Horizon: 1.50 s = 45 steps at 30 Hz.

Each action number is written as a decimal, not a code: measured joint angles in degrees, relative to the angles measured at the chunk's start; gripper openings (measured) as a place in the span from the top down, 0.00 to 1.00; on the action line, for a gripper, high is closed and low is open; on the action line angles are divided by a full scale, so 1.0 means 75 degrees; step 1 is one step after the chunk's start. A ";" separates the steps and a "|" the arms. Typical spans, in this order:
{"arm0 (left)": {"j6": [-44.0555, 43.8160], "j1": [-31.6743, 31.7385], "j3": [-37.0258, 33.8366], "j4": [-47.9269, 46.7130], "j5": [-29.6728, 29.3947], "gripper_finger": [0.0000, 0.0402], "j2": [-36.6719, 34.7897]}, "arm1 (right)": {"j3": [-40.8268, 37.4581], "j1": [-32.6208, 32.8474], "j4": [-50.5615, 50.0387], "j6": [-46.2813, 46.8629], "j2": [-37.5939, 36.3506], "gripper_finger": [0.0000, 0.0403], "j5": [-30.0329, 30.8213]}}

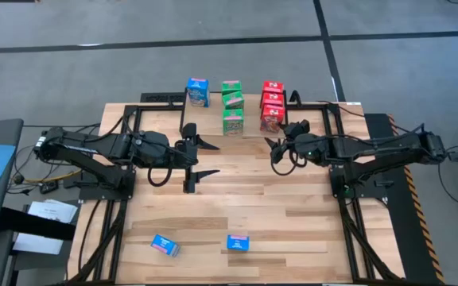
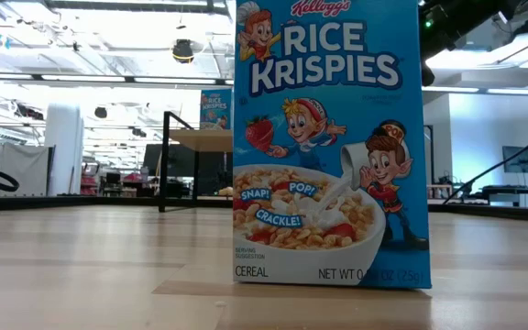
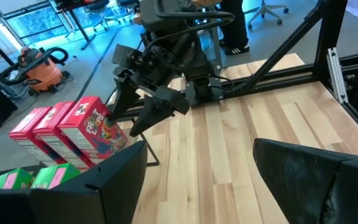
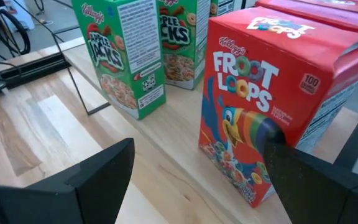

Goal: Stack cereal on shelf
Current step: Put the red cereal box on the shelf aligned with the red cereal boxes, then put the right blue cereal box on the shelf aligned with the blue cereal box

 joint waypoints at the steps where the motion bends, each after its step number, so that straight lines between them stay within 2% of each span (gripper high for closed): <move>1: 0.0000 0.0000 0.0000 0.0000 -0.0003 0.29 0.0000 | 0.0000 0.0043 0.0001 0.0000 0.0000 0.06 -0.0005; 18: 0.0181 0.0000 0.0000 0.0056 0.0000 0.29 0.0000 | 0.0000 0.1963 0.0427 0.0000 -0.0105 0.06 -0.0211; 28: -0.0561 0.0000 0.0000 -0.0009 0.0003 0.29 0.0000 | 0.0000 0.2868 0.1161 -0.0003 -0.0105 0.06 -0.0213; 33: -0.1419 0.0000 0.0000 0.0079 0.0049 0.29 0.0000 | -0.0002 0.3150 0.1155 -0.0003 -0.0102 0.06 -0.0212; 41: -0.1977 -0.0026 0.0000 0.0105 0.0699 0.29 0.0000 | 0.0000 0.3460 0.1155 -0.0003 -0.0102 0.06 -0.0208; 45: -0.2313 -0.0063 0.0000 0.0138 0.1387 0.29 0.0000 | -0.0003 0.3458 0.1152 -0.0003 -0.0102 0.06 -0.0206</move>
